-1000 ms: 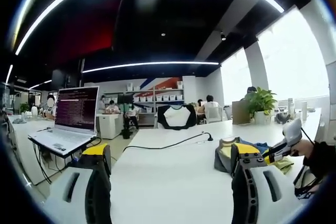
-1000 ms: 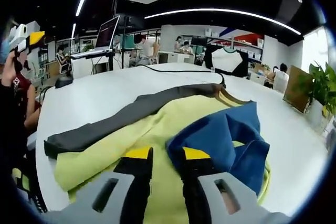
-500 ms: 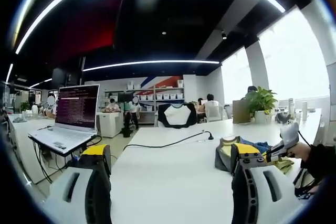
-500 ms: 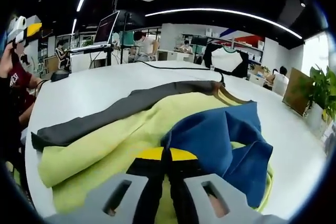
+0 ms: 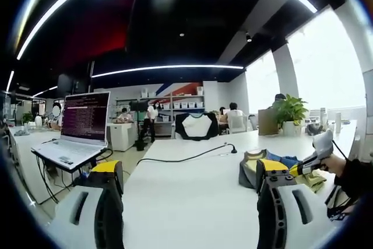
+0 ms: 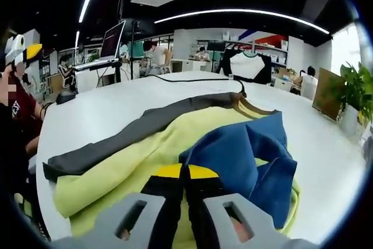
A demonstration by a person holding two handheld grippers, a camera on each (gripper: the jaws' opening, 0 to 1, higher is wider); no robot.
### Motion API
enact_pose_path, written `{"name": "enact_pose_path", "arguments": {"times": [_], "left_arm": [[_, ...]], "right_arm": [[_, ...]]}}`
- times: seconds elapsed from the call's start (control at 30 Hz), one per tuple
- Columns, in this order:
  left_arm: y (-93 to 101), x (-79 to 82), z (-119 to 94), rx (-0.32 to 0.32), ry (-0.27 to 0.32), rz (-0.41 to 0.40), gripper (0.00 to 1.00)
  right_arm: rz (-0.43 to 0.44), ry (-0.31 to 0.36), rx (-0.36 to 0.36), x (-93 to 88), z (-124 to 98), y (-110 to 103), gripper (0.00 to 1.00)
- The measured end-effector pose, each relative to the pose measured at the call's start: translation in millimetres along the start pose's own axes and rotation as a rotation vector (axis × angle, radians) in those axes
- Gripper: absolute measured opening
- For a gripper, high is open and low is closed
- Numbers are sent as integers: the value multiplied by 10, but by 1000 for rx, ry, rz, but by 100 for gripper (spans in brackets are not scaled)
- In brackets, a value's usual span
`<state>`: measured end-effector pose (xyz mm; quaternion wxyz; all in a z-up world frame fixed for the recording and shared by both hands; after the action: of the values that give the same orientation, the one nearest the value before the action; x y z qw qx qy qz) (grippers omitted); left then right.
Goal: Fold the garment on the visible template until the final outline fits inside the template.
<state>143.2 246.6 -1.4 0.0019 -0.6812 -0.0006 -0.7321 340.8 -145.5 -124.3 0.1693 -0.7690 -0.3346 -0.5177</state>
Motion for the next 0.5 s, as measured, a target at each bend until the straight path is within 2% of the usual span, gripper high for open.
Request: {"name": "enact_pose_path", "arguments": {"times": [0.5], "left_arm": [[37,-18,17,-11,-11,9,100]], "right_arm": [[0,59,-44,309,-307,165,0]]}}
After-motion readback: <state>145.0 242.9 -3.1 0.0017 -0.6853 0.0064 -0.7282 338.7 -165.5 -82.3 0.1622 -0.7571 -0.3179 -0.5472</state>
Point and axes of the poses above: the point that each gripper's makers call its tool centre point, and the gripper's own axes: z roughly forward along the fingers, y roughly to its right, x roughly out of its top, the point moved 10 cm from there along -z, roughly backward along the fingers, and after that the axes turned 2 degrees about -z, right-handed, at the moved point
